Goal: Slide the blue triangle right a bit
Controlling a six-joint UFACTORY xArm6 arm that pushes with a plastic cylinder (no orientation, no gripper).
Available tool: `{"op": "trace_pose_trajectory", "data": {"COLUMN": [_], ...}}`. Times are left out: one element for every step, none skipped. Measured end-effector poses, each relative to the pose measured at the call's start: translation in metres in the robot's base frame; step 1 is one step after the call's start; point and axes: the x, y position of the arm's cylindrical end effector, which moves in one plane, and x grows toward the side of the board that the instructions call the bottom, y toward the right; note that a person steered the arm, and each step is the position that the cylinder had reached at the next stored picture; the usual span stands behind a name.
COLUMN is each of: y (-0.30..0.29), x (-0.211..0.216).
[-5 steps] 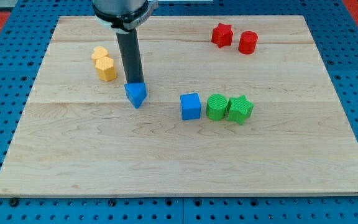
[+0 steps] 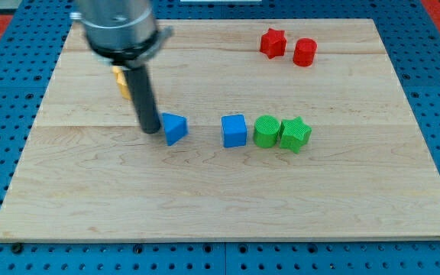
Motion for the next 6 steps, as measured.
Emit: {"op": "trace_pose_trajectory", "data": {"y": [0.011, 0.011, 0.006, 0.013, -0.012, -0.025], "x": [0.0, 0.0, 0.006, 0.018, 0.017, -0.042]}}
